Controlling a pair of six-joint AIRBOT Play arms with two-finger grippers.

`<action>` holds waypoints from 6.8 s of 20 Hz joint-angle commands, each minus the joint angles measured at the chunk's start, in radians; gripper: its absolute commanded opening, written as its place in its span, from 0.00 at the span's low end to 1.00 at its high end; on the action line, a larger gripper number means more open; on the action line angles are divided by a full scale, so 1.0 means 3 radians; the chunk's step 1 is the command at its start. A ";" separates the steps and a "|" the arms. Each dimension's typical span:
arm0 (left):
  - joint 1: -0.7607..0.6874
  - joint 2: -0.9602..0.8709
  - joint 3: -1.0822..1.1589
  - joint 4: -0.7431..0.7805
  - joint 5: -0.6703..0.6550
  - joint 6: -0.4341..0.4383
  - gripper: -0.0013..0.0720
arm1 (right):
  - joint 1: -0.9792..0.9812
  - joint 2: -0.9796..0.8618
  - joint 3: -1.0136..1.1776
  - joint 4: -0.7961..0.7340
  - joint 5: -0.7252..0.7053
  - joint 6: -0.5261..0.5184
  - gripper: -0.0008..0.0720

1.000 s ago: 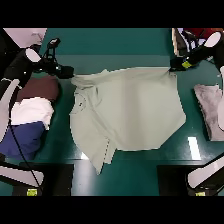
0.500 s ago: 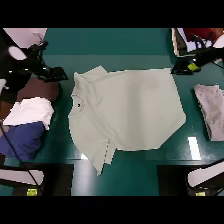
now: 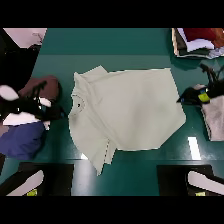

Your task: Fold the shirts.

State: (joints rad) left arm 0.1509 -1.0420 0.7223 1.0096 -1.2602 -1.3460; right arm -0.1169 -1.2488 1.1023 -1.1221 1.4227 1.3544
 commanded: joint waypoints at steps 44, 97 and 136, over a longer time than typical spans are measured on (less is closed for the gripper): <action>-0.0750 0.0375 0.1967 -0.0542 0.0109 -0.0114 0.05 | -0.0476 0.1377 0.0481 0.0530 -0.0359 -0.0151 0.03; -0.0744 -0.1977 0.2453 0.1033 0.0626 0.0022 0.06 | 0.0567 -0.1545 0.1606 -0.0563 -0.0488 0.0086 0.03; -0.0559 0.0379 -0.1324 -0.0946 0.1106 -0.0206 0.76 | -0.0056 0.0144 0.0042 0.0285 0.0083 -0.0046 0.70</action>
State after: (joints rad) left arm -0.0174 -0.9070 0.3347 0.7448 -0.9802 -1.4288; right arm -0.1333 -1.2064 1.1152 -1.0386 1.4445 1.3403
